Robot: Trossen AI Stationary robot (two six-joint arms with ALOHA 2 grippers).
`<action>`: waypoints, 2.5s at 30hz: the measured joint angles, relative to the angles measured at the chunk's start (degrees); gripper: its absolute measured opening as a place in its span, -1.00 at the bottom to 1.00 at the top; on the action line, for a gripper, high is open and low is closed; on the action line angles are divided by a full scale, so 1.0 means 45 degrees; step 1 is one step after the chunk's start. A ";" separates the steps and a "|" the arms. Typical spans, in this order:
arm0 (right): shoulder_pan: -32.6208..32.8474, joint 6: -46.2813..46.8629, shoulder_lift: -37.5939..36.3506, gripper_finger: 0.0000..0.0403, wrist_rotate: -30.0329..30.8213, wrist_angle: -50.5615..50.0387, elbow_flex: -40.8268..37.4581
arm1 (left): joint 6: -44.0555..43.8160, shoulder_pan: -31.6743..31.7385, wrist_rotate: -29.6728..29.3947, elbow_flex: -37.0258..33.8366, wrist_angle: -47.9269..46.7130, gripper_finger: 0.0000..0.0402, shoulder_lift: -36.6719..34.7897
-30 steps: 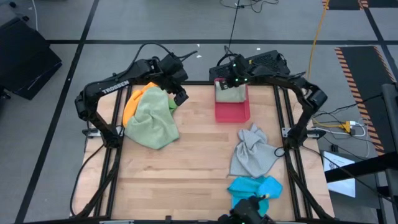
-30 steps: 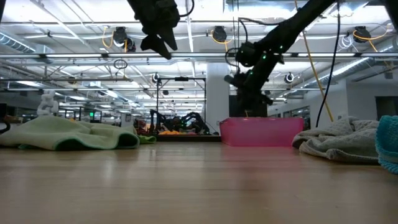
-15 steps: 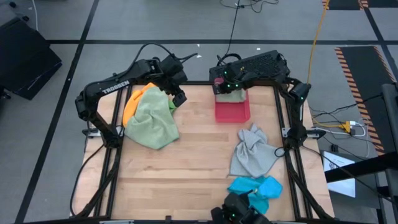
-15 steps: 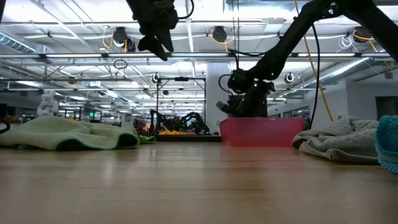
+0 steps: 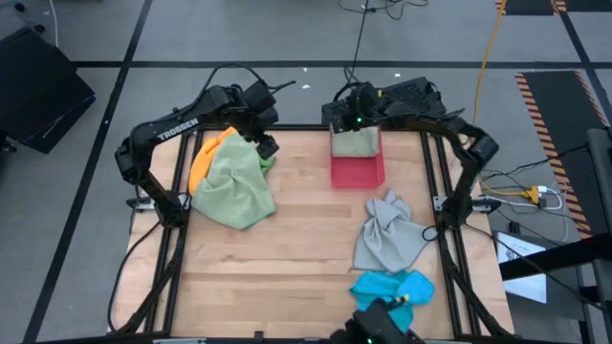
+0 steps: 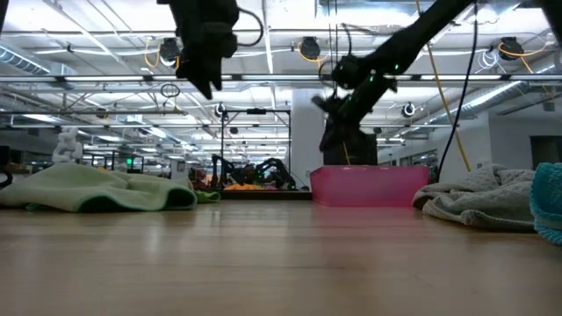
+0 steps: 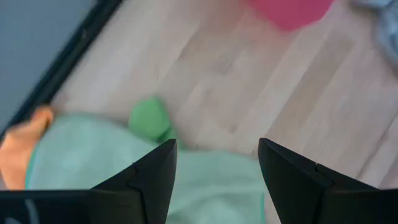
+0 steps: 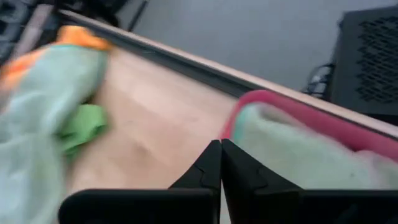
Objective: Fold microfiber towels
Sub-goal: Fold the light green microfiber cloth
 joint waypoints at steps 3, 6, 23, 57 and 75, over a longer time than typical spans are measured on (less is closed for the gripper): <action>0.0263 -0.0083 -0.1011 -1.00 -0.0358 -0.0888 0.0000 | 0.0336 0.0154 0.0433 -0.0856 -0.0425 0.13 -0.0137; 0.0639 -0.0200 -0.2017 -1.00 -0.0373 -0.1878 0.0000 | 0.0997 -0.0108 0.0566 -0.1974 -0.0742 0.13 -0.0601; 0.1897 0.0702 -0.5339 -1.00 -0.0387 -0.4952 -0.0005 | -0.0459 -0.5240 0.0369 -0.9427 0.3845 0.13 -0.4280; 0.1980 -0.1306 -0.8703 -0.48 -0.1368 -0.6809 -0.0010 | -0.4493 -0.7764 -0.4786 -0.8972 0.7476 -0.92 0.0089; 0.2945 -0.2009 -0.8009 -0.37 -0.1382 -0.5415 -0.0011 | -0.4745 -0.6721 -0.3326 -0.3844 0.6274 -0.97 -0.3316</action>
